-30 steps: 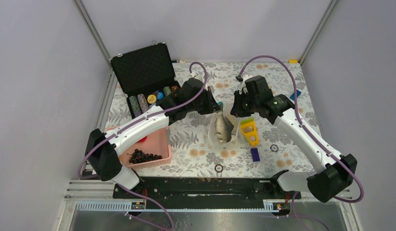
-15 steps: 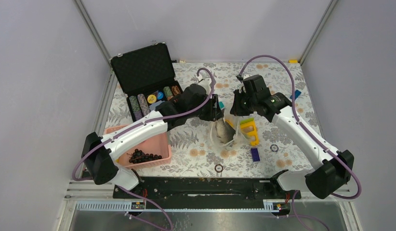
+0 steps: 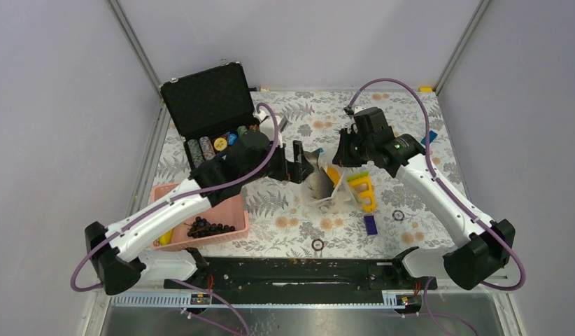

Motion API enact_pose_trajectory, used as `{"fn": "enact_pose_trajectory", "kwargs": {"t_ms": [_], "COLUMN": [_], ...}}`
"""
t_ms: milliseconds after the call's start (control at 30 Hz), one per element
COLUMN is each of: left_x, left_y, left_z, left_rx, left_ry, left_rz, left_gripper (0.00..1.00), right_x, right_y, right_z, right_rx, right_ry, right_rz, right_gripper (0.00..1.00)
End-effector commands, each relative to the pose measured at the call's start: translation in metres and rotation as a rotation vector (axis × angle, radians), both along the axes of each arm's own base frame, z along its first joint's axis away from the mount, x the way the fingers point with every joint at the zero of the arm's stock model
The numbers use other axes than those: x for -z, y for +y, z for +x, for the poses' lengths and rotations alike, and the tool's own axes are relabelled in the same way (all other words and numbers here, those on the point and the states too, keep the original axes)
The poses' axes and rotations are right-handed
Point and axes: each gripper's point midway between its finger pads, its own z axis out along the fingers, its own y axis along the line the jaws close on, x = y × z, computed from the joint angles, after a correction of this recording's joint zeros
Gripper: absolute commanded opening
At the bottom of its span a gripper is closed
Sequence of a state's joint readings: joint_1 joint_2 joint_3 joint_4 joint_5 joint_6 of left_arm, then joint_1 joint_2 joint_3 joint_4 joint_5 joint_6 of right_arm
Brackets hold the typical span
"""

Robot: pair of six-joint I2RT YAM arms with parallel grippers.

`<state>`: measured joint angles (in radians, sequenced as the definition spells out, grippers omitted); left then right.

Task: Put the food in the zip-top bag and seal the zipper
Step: Place the fake fish in the zipper food storage bag, then adjust the zipper food storage bag at the center of the board.

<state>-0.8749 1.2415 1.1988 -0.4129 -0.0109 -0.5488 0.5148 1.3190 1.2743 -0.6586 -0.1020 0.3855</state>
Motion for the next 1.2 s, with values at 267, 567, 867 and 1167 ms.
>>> {"fn": "enact_pose_trajectory", "kwargs": {"t_ms": [267,567,867,1167], "left_x": [0.06,0.093,0.099,0.055], "left_y": [0.038,0.009,-0.02,-0.005], "left_z": [0.009,0.022,0.019,0.025], "left_rx": [-0.212,-0.146,-0.026,-0.057], "left_ry": [0.1,0.221,0.268,0.158], "left_rz": [0.108,0.047,0.004,0.006], "left_gripper": [0.98,0.65,0.31,0.0], "right_x": [-0.05,-0.044,-0.044,-0.033], "right_y": [0.016,0.013,0.015,0.006], "right_z": [0.004,0.002,0.003,0.005], "right_rx": [-0.031,-0.027,-0.028,-0.026], "right_ry": [-0.121,-0.115,-0.111,-0.103], "right_rz": [0.147,0.139,0.142,0.086], "right_gripper": [0.03,0.03,0.03,0.03]}}
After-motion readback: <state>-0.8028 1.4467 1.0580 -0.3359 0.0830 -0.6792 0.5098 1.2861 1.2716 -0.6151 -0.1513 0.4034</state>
